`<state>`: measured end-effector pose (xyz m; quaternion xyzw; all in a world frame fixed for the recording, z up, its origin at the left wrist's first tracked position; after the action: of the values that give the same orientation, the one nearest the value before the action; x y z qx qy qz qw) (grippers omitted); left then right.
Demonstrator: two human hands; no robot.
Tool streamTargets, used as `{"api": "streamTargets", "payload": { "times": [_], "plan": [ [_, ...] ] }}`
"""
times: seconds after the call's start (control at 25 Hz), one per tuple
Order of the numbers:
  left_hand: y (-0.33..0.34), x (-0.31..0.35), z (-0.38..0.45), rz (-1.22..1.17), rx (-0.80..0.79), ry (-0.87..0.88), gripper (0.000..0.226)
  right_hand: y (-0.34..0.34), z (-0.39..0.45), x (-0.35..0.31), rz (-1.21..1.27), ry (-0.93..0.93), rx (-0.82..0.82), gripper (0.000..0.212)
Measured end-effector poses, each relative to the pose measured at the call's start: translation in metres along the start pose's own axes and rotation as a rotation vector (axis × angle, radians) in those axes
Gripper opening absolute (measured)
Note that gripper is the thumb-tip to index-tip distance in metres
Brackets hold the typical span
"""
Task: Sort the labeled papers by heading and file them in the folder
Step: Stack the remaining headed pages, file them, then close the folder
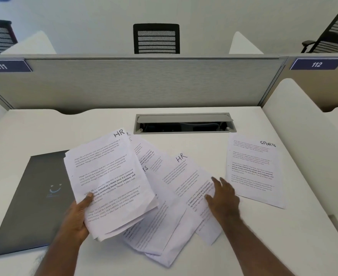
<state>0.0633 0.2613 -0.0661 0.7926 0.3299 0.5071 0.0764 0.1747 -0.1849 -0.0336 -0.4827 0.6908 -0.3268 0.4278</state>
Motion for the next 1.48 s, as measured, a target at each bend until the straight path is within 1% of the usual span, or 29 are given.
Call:
{"api": "streamTargets", "payload": {
  "times": [0.04,0.12,0.2,0.32,0.36,0.44,0.48,0.52,0.6,0.68,0.76,0.8,0.88,0.96,1.0,1.08,1.12,1.16,1.2,1.32,1.4,1.48],
  "plan": [
    [-0.001,-0.002,-0.001,0.014,0.004,-0.01,0.044,0.001,0.006,0.006,-0.069,0.041,-0.07,0.076],
    [0.0,-0.009,-0.003,0.027,0.011,-0.031,0.043,0.003,0.015,0.014,-0.133,0.102,-0.165,0.088],
    [0.003,-0.015,-0.005,0.032,0.007,-0.04,0.042,-0.001,0.022,0.014,-0.18,0.122,-0.177,0.094],
    [0.012,-0.021,-0.011,0.041,-0.003,-0.053,0.03,-0.007,0.029,0.014,-0.184,0.163,-0.193,0.1],
    [0.015,-0.022,-0.012,0.041,-0.002,-0.058,0.03,-0.007,0.031,0.014,-0.191,0.174,-0.212,0.1],
    [0.017,-0.026,-0.013,0.047,0.0,-0.077,0.027,-0.006,0.035,0.015,-0.202,0.186,-0.259,0.092],
    [0.016,-0.028,-0.012,0.044,0.002,-0.086,0.027,-0.006,0.036,0.014,-0.195,0.18,-0.27,0.085],
    [0.015,-0.029,-0.011,0.045,0.003,-0.091,0.032,-0.007,0.037,0.013,-0.186,0.173,-0.274,0.076],
    [0.014,-0.03,-0.009,0.051,0.007,-0.086,0.038,-0.014,0.039,0.012,-0.149,0.152,-0.23,0.057],
    [0.016,-0.031,-0.009,0.069,-0.003,-0.077,0.036,-0.03,0.041,0.014,-0.031,0.111,-0.159,0.038],
    [0.021,-0.032,-0.007,0.093,-0.023,-0.074,0.033,-0.049,0.044,0.017,0.188,0.019,-0.121,0.022],
    [0.024,-0.034,-0.006,0.102,-0.032,-0.079,0.034,-0.06,0.044,0.019,0.291,-0.032,-0.117,0.016],
    [0.032,-0.036,-0.004,0.103,-0.047,-0.09,0.036,-0.086,0.044,0.026,0.44,-0.098,-0.071,0.013],
    [0.041,-0.037,-0.004,0.097,-0.057,-0.096,0.036,-0.106,0.044,0.043,0.664,-0.117,0.015,0.017],
    [0.045,-0.037,-0.003,0.098,-0.06,-0.093,0.035,-0.113,0.042,0.051,0.819,-0.125,0.057,0.024],
    [0.053,-0.039,-0.001,0.1,-0.067,-0.085,0.035,-0.115,0.04,0.063,1.085,-0.139,0.081,0.043],
    [0.059,-0.041,-0.001,0.101,-0.08,-0.086,0.035,-0.111,0.038,0.061,1.157,-0.153,0.066,0.049],
    [0.066,-0.043,-0.001,0.1,-0.092,-0.093,0.035,-0.104,0.036,0.053,1.196,-0.17,0.038,0.05],
    [0.075,-0.046,-0.002,0.101,-0.106,-0.101,0.033,-0.095,0.031,0.041,1.224,-0.184,0.002,0.045],
    [0.103,-0.055,-0.007,0.093,-0.154,-0.122,0.027,-0.054,0.011,-0.001,1.235,-0.219,-0.139,0.022],
    [0.118,-0.061,-0.01,0.086,-0.187,-0.139,0.028,-0.027,-0.005,-0.023,1.184,-0.221,-0.217,0.019],
    [0.132,-0.062,-0.013,0.102,-0.238,-0.145,0.029,-0.001,-0.013,-0.03,1.066,-0.181,-0.26,0.02]
  ]
}}
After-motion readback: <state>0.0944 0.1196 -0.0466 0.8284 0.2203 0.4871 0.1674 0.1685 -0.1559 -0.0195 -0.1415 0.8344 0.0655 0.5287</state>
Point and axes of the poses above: each hand's wrist, its own z-axis towards the middle knuckle, its own y-axis out of the palm, x = y × z, the point moved 8 cm from there along z, towards the middle knuckle, and after that the axes turned 14 degrees about -x, right-handed, at the moved point
